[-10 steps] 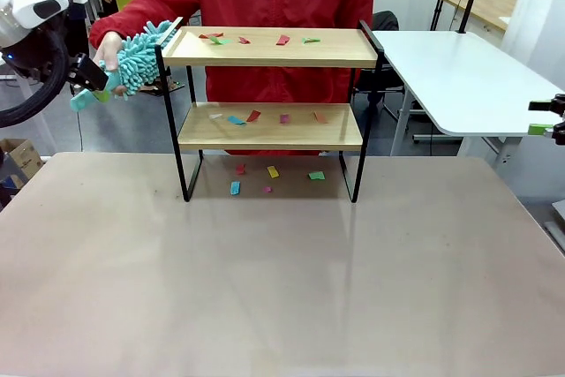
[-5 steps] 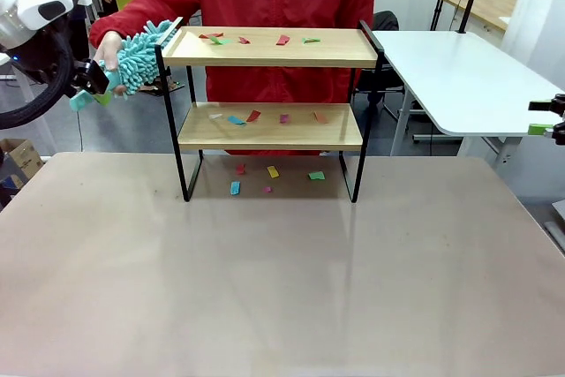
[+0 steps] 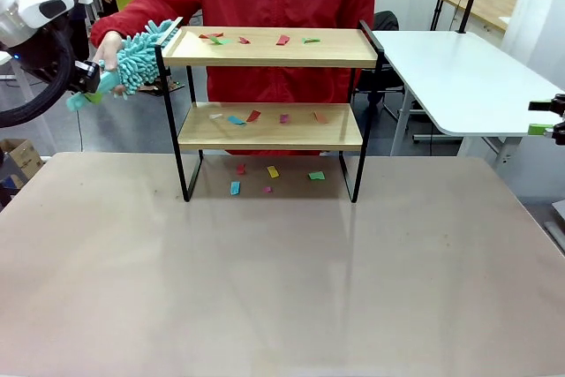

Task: Clean the shelf.
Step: Pick up the Duster handed by the human.

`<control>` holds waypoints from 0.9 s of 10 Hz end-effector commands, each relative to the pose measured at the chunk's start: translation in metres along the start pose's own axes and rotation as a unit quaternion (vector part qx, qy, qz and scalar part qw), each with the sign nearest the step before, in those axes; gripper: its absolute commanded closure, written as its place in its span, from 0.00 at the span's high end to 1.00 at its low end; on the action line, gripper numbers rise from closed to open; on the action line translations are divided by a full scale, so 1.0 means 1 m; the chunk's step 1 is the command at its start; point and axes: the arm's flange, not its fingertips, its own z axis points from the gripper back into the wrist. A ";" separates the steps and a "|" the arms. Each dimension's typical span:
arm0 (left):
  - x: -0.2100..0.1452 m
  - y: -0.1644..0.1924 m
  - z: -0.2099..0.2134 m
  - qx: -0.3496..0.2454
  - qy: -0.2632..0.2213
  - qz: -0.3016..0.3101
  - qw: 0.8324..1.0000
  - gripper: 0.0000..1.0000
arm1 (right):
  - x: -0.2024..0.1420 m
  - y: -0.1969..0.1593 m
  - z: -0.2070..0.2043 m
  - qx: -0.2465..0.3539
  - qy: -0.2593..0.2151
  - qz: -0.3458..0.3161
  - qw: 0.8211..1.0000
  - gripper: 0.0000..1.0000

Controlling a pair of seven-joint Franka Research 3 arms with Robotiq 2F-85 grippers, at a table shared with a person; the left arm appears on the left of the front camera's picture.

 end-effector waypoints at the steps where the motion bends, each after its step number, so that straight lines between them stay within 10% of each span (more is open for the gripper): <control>1: 0.003 0.004 -0.001 -0.012 0.003 0.003 1.000 0.00 | 0.003 0.001 -0.002 0.001 0.000 0.002 1.000 1.00; 9: 0.000 0.006 -0.002 0.002 0.002 0.005 1.000 0.00 | 0.003 0.001 -0.002 0.001 0.000 0.002 1.000 1.00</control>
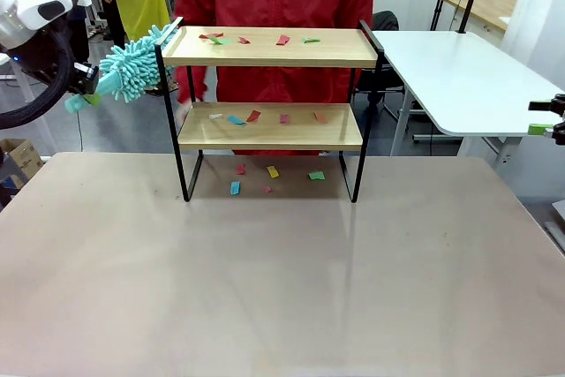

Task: Clean the shelf.
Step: Pick up the Duster handed by the human, then clean the specific section of the Shelf indicated by the human with the Duster.

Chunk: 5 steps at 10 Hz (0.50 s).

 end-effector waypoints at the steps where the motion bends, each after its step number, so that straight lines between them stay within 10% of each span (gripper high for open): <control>1: 0.001 0.001 0.001 0.008 0.000 0.002 1.000 0.00 | 0.003 0.001 -0.002 0.001 0.000 0.002 1.000 1.00; 5: 0.001 0.001 0.001 0.008 0.000 0.002 1.000 0.00 | 0.003 0.001 -0.002 0.001 0.000 0.002 1.000 1.00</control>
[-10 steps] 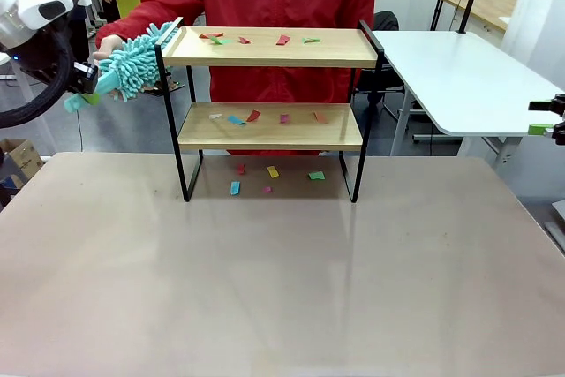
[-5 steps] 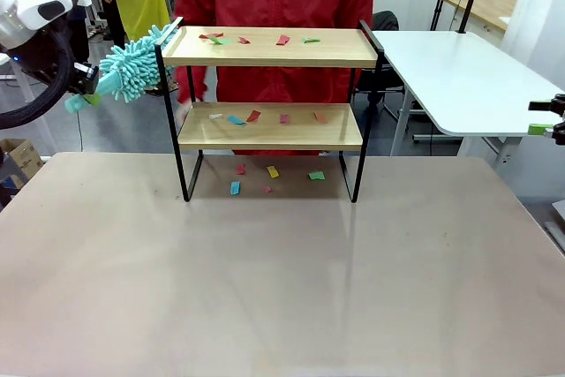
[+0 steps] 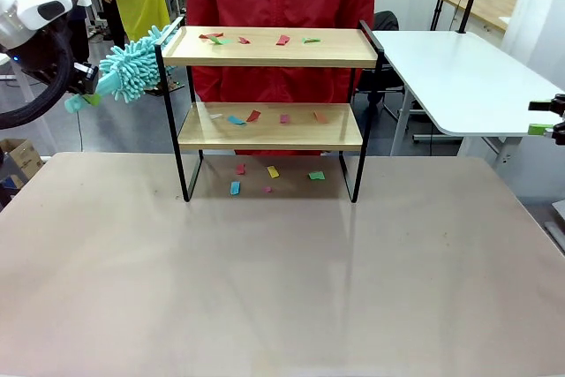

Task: Clean the shelf.
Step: Clean the specific section of the Shelf indicated by the human with the Duster.

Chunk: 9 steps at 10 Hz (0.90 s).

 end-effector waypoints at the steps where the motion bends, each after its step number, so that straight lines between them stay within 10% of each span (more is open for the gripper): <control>1: 0.001 0.001 0.001 0.008 0.000 0.002 1.000 0.00 | 0.003 0.001 -0.002 0.001 0.000 0.002 1.000 1.00; 4: 0.006 0.005 0.027 0.015 -0.015 -0.036 0.999 0.13 | 0.003 0.001 -0.002 0.001 0.000 0.002 1.000 1.00; 9: 0.046 -0.006 0.133 0.047 0.215 -0.194 0.956 0.13 | 0.003 0.001 -0.002 0.001 0.000 0.002 1.000 1.00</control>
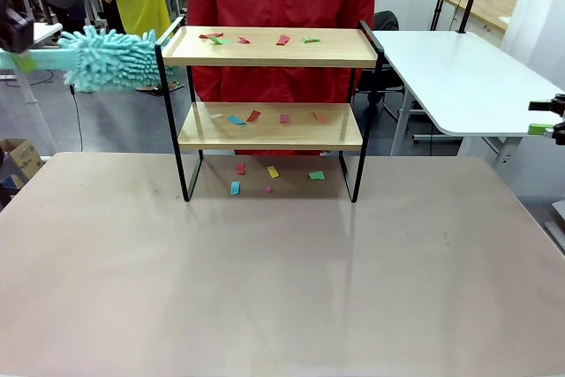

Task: Clean the shelf.
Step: Clean the specific section of the Shelf indicated by the human with the Duster.

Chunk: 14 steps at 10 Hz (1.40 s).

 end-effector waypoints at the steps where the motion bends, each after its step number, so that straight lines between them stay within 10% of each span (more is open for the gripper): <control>1: 0.024 0.002 0.032 0.046 0.120 -0.094 0.987 0.13 | 0.003 0.001 -0.002 0.001 0.000 0.002 1.000 1.00; 4: 0.015 -0.005 0.062 0.066 0.266 -0.234 0.933 0.13 | 0.003 0.001 -0.002 0.001 0.000 0.002 1.000 1.00; 9: -0.039 -0.021 0.059 -0.094 0.231 -0.391 0.886 0.13 | 0.003 0.001 -0.002 0.001 0.000 0.002 1.000 1.00; 14: -0.076 -0.053 0.037 -0.103 0.216 -0.440 0.865 0.13 | 0.003 0.001 -0.002 0.001 0.000 0.002 1.000 1.00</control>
